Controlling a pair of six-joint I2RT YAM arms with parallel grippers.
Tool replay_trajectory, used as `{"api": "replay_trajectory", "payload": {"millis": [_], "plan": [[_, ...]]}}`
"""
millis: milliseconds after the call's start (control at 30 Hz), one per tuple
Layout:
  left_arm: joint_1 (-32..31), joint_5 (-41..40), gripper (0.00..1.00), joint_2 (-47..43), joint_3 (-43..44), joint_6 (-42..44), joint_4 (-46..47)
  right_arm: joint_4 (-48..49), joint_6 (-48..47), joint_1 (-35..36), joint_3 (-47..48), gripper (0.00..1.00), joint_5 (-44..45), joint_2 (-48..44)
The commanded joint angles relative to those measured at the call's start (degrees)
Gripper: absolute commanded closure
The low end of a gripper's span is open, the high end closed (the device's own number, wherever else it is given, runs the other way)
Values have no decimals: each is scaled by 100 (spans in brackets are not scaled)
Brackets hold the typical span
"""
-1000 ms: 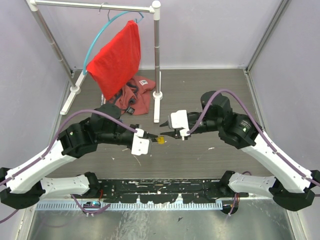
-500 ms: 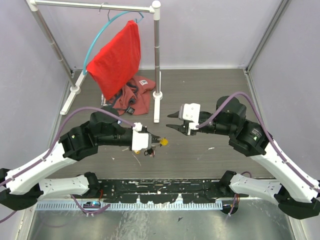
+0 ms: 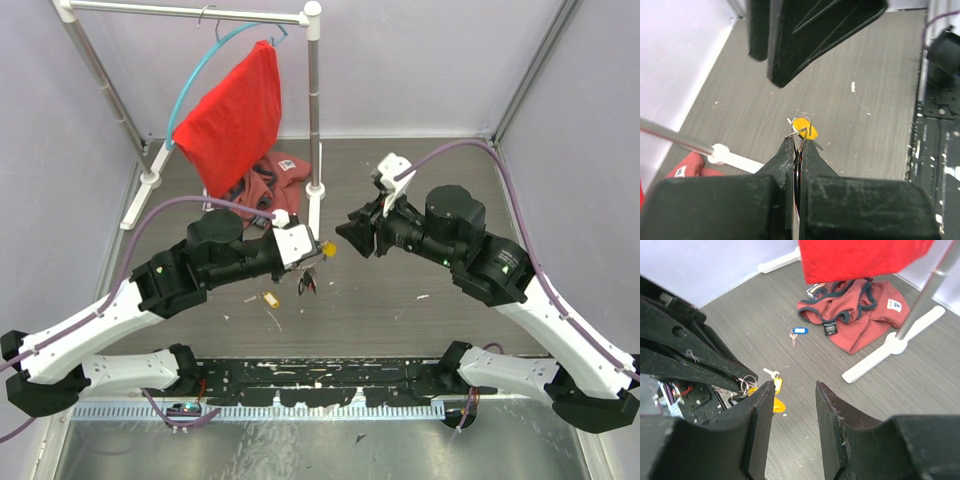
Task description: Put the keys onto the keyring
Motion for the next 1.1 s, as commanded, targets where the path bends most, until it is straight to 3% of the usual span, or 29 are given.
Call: {"api": "replay_trajectory", "payload": {"millis": [0, 100, 367, 633, 1067], "plan": [[-21, -1163, 100, -3, -135, -300, 669, 86, 1086, -4, 426, 55, 935, -22], [-13, -1604, 100, -7, -236, -366, 871, 293, 1486, -5, 424, 52, 992, -49], [-18, -2150, 100, -65, -394, -523, 1305, 572, 2395, -4, 621, 49, 165, 249], [-13, -2033, 100, -137, -457, -710, 1450, 553, 3253, -2, 649, 56, 210, 552], [-17, -1961, 100, -238, -488, -697, 1416, 649, 3441, -54, 835, 61, 159, 962]]}}
